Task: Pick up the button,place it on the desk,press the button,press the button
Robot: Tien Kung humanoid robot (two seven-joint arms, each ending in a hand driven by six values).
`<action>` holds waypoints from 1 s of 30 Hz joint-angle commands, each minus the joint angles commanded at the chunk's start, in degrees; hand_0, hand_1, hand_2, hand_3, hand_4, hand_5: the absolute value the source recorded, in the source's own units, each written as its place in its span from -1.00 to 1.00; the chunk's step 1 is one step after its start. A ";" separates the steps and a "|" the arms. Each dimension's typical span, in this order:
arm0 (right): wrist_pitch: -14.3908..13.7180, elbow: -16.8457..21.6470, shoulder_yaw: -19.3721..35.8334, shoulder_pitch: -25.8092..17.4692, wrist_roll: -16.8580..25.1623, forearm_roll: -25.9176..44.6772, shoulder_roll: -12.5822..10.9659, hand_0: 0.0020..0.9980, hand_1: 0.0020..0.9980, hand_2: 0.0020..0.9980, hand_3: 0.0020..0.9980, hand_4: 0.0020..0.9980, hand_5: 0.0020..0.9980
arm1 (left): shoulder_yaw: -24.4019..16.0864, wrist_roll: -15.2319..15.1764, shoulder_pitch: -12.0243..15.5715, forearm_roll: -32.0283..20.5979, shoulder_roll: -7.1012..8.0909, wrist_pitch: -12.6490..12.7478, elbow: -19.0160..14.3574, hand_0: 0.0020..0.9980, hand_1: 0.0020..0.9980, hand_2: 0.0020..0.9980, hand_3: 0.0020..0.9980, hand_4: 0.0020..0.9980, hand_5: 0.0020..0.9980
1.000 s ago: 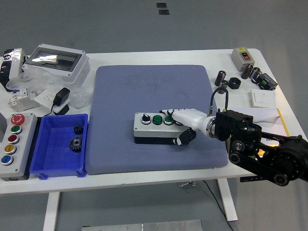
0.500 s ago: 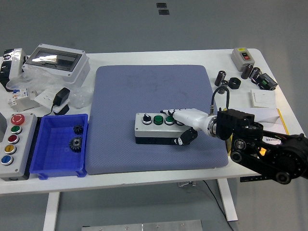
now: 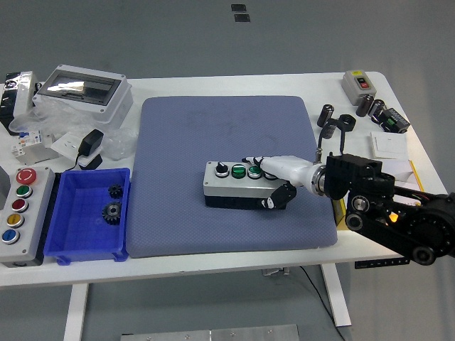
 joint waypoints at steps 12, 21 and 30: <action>-0.83 -0.85 0.41 -0.40 0.35 1.84 -0.22 1.00 1.00 1.00 1.00 0.37 -1.00 | -0.39 0.07 -0.25 0.87 0.14 -0.22 -0.03 0.35 0.26 0.16 0.21 0.33 -0.38; 0.92 0.26 0.85 0.37 0.88 5.60 -1.50 1.00 1.00 1.00 1.00 0.53 -0.95 | -0.42 0.17 -0.12 1.09 0.15 -0.48 -0.10 0.35 0.26 0.16 0.21 0.33 -0.40; 3.29 1.38 2.19 1.75 1.38 8.42 -3.08 1.00 1.00 1.00 1.00 0.58 -0.91 | -0.45 0.39 -0.05 1.31 0.20 -0.80 -0.20 0.35 0.27 0.16 0.20 0.30 -0.44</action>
